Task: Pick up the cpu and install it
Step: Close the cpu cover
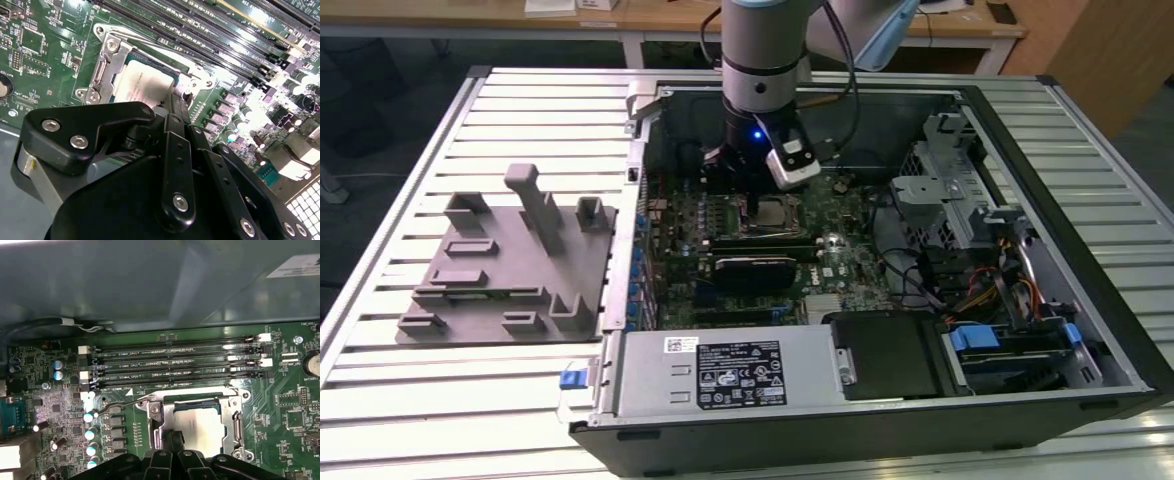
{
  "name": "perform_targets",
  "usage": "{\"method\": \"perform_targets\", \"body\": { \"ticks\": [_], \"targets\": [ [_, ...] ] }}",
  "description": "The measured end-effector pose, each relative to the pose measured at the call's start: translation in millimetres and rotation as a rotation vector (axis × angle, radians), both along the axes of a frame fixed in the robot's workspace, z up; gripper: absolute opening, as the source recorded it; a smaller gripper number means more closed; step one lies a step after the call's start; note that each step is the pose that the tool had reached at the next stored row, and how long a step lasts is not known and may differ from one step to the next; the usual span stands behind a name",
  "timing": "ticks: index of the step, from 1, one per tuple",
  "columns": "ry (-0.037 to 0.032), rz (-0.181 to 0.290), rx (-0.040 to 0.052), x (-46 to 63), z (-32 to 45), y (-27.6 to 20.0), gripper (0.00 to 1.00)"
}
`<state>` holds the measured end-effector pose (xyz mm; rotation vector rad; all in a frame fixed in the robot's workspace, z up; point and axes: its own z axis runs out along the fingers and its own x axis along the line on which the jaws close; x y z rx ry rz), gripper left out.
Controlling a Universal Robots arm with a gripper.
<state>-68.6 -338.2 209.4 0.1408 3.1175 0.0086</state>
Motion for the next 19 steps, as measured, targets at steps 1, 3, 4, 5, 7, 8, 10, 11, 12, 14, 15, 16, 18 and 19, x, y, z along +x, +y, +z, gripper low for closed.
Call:
{"method": "perform_targets", "body": {
  "ticks": [1, 3, 4, 5, 7, 8, 10, 11, 12, 14, 15, 16, 18, 19],
  "targets": [
    [0.0000, 0.000, 0.0000, 0.0, 0.0, 0.0, 0.11],
    [-0.0001, 0.000, 0.0007, -0.3, -0.2, 0.0, 0.11],
    [-0.0002, 0.000, 0.0020, -0.7, -0.5, 0.0, 0.11],
    [-0.0003, 0.002, 0.0030, -1.0, -0.9, 0.0, 0.11],
    [-0.0001, 0.011, 0.0038, -1.8, -1.7, 0.0, 0.11],
    [-0.0001, 0.019, 0.0042, -2.1, -2.3, 0.0, 0.11],
    [0.0000, 0.036, 0.0069, -2.8, -3.7, 0.0, 0.11],
    [-0.0001, 0.047, 0.0099, -3.1, -4.5, 0.0, 0.11],
    [-0.0001, 0.056, 0.0132, -3.4, -5.2, 0.0, 0.11],
    [-0.0003, 0.073, 0.0245, -4.2, -6.6, 0.0, 0.11],
    [-0.0004, 0.080, 0.0300, -4.5, -7.1, 0.0, 0.11],
    [-0.0005, 0.085, 0.0340, -4.8, -7.4, -0.1, 0.11],
    [-0.0006, 0.091, 0.0380, -5.3, -8.0, -0.3, 0.11],
    [-0.0007, 0.093, 0.0391, -5.6, -8.4, -0.5, 0.11]
  ]
}}
